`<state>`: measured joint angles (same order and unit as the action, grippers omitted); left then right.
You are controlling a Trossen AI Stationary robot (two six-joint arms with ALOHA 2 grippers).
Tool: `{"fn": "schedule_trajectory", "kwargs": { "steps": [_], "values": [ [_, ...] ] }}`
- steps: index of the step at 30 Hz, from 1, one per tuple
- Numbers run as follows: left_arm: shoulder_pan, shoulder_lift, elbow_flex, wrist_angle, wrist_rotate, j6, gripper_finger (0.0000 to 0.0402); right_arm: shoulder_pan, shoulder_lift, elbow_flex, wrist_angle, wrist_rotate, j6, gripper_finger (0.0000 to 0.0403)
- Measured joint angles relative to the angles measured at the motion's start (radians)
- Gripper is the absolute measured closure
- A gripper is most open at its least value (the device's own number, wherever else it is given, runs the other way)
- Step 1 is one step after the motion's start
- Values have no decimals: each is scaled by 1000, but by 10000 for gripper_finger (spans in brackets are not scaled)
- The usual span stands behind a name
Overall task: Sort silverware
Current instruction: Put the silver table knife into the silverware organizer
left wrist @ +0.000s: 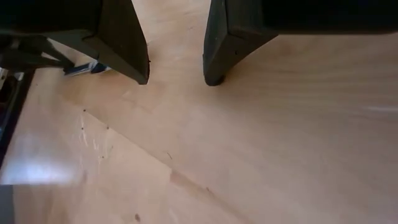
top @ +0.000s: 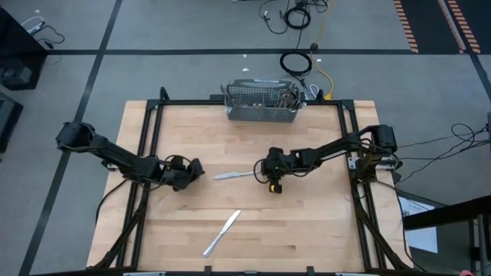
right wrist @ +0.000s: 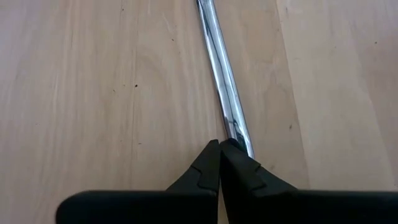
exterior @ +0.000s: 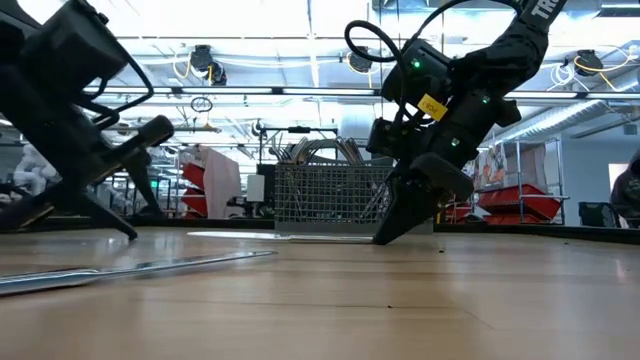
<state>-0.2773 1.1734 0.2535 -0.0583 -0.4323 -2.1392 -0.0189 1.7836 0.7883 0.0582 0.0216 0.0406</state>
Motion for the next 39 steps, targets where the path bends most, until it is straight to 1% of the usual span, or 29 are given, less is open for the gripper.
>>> {"fn": "schedule_trajectory", "kwargs": {
  "steps": [3, 9, 12, 20, 28, 33, 39],
  "values": [
    [4, 48, -2, 87, -1, 3, 244, 0, 0, 0, 1, 3, 0, 403],
    [3, 161, 1, 278, 34, 2, 244, 0, 1, 0, 5, 3, 10, 403],
    [2, 196, 3, 332, 50, 2, 244, 1, 1, -1, 9, 3, 25, 403],
    [2, 197, 3, 329, 64, 22, 243, 22, -12, 7, 32, 1, 21, 403],
    [2, 197, 2, 318, 64, 32, 243, 34, -36, 90, 6, 0, -32, 403],
    [2, 197, 2, 309, 59, 33, 243, 35, -37, 94, -7, -2, -33, 403],
    [2, 197, 2, 306, 54, 33, 243, 68, -27, 95, -12, -82, -93, 403]
  ]
}}
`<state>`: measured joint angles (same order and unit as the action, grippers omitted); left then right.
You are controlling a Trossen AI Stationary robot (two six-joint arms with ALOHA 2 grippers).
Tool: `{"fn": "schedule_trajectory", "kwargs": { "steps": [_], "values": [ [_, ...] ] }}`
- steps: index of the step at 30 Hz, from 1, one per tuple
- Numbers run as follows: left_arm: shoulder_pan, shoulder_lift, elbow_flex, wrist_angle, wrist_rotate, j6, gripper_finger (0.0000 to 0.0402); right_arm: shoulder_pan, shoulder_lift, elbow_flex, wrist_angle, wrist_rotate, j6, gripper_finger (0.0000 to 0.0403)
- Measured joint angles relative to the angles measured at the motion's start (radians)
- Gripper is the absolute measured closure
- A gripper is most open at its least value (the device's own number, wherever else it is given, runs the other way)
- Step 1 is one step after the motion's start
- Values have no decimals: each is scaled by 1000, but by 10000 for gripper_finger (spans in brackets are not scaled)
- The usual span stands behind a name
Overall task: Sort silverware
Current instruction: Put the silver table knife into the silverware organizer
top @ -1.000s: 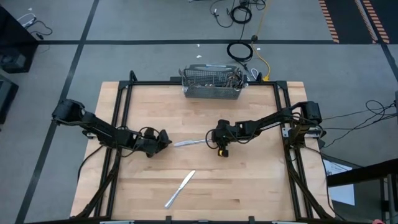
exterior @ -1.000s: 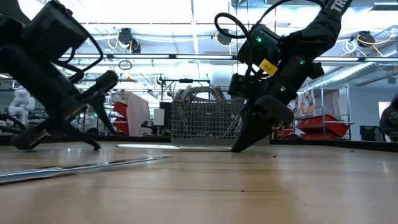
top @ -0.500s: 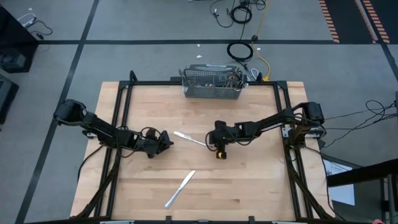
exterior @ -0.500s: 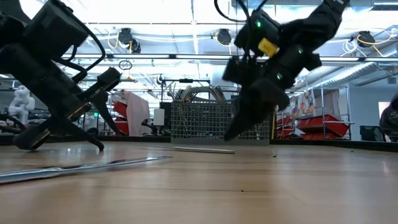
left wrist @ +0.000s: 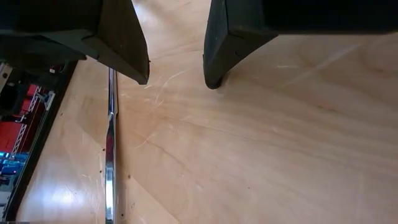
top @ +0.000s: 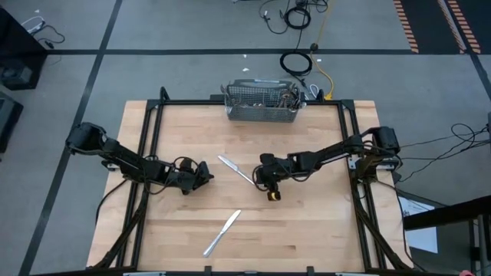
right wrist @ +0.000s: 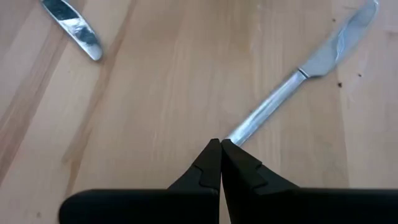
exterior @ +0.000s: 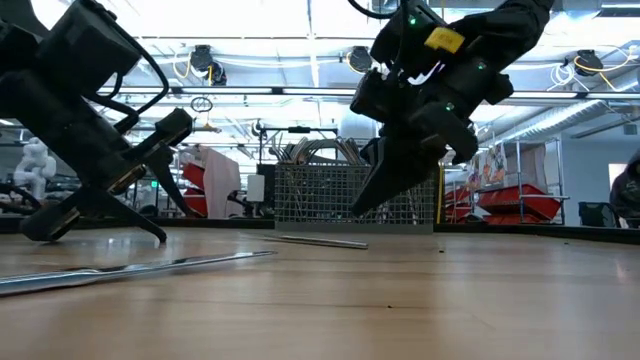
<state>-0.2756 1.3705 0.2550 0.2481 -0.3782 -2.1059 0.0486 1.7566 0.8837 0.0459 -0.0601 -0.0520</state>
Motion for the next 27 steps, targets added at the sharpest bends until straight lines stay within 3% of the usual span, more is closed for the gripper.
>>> {"fn": "schedule_trajectory", "kwargs": {
  "steps": [13, 27],
  "values": [
    [-1, 0, -1, 4, -5, 25, 243, 12, 8, 0, 18, 6, 14, 403],
    [0, 2, -2, 5, -7, 55, 243, 12, 126, 10, 67, 6, 78, 403]
  ]
}}
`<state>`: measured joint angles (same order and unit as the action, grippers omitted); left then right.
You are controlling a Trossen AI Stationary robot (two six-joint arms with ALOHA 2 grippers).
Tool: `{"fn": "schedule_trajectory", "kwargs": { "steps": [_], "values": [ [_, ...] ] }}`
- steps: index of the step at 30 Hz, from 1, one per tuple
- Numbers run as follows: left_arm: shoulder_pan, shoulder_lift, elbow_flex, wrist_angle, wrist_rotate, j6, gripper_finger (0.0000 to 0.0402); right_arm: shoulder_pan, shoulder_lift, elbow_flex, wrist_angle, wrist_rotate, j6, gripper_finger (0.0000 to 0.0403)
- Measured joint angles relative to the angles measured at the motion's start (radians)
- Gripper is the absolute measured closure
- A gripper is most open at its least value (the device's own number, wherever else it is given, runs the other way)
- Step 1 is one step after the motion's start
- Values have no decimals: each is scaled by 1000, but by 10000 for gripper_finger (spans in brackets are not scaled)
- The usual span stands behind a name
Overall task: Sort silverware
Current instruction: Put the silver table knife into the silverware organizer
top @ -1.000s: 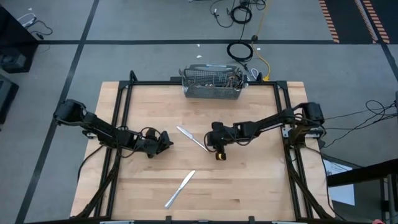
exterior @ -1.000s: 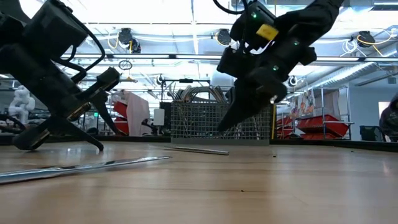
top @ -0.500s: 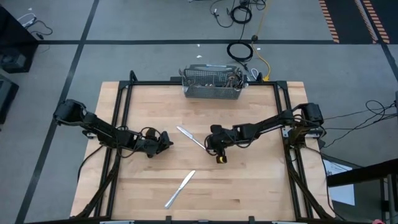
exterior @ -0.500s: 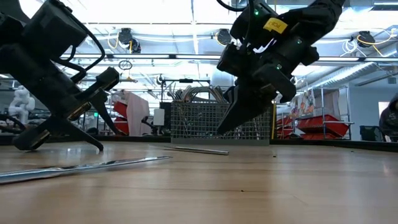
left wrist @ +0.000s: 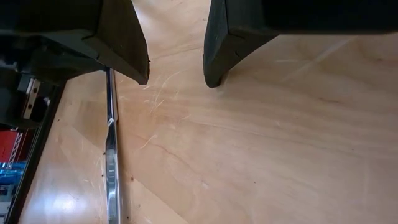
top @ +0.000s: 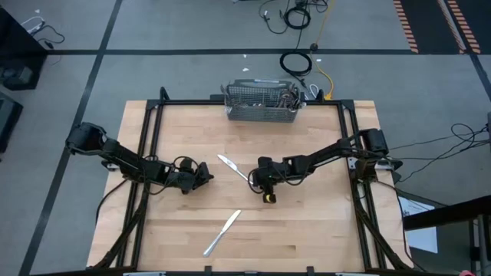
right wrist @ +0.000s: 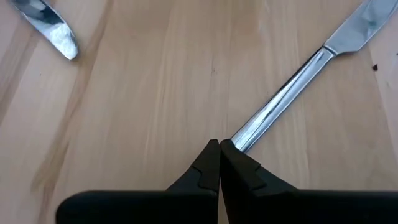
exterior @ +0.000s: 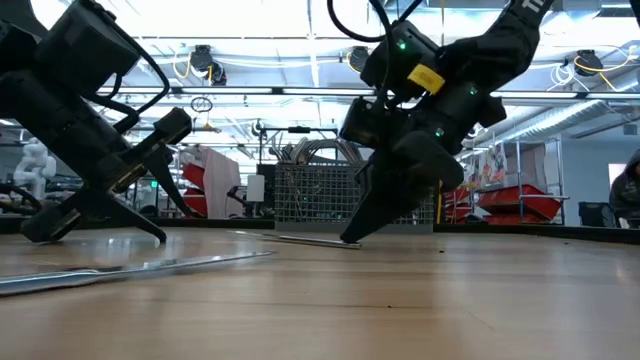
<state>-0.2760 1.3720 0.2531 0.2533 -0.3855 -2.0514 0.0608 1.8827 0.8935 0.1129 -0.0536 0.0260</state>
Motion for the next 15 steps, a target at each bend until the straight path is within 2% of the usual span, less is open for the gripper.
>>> {"fn": "schedule_trajectory", "kwargs": {
  "steps": [8, 15],
  "values": [
    [29, 0, -1, -10, -75, -1, 243, 0, 19, 0, -30, 0, 18, 403],
    [162, 0, -1, -4, -148, 21, 243, 0, 20, 0, -51, 0, 17, 403]
  ]
}}
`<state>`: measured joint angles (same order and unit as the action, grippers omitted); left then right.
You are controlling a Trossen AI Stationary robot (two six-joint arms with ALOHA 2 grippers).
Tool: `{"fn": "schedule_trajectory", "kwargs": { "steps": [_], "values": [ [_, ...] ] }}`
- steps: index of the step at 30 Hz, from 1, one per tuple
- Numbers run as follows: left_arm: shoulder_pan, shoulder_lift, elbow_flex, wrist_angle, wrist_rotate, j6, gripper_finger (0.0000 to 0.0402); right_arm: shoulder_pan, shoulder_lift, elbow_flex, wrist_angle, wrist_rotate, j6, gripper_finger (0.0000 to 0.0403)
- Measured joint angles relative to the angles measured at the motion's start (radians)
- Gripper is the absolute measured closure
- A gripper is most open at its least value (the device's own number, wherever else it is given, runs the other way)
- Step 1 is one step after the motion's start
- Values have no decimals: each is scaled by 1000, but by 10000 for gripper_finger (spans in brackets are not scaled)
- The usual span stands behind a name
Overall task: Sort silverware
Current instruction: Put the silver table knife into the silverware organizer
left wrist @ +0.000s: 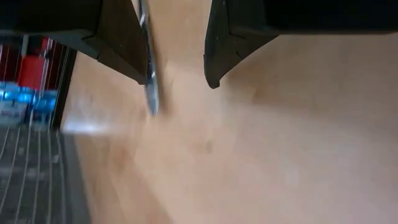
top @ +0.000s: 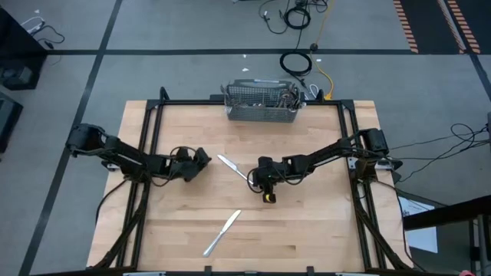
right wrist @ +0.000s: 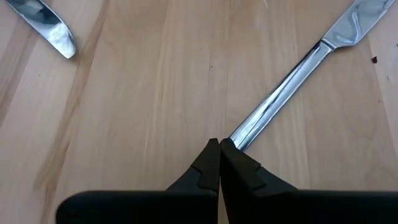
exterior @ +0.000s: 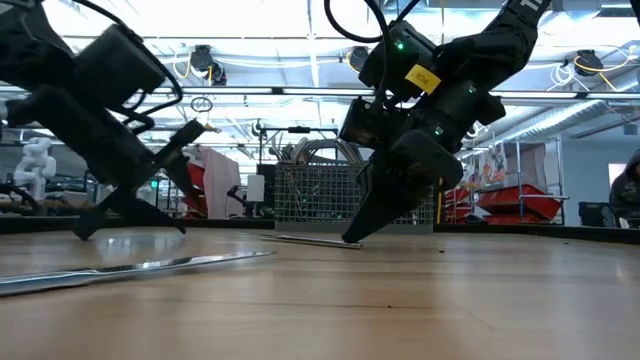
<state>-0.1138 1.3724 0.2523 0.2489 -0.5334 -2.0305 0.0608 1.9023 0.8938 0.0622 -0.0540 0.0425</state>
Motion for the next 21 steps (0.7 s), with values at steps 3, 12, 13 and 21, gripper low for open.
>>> {"fn": "schedule_trajectory", "kwargs": {
  "steps": [3, 12, 13, 21],
  "values": [
    [52, 12, 1, 18, 19, 42, 243, 0, 1, -1, 1, 0, 0, 403],
    [172, 125, 5, 237, 117, 181, 243, 0, 1, -2, 2, 0, -3, 403],
    [185, 139, 5, 260, 132, 190, 243, 0, 1, -2, 3, 0, -5, 403],
    [254, 208, 39, 327, 279, 314, 243, 0, 1, -4, 7, -1, -6, 403]
  ]
}}
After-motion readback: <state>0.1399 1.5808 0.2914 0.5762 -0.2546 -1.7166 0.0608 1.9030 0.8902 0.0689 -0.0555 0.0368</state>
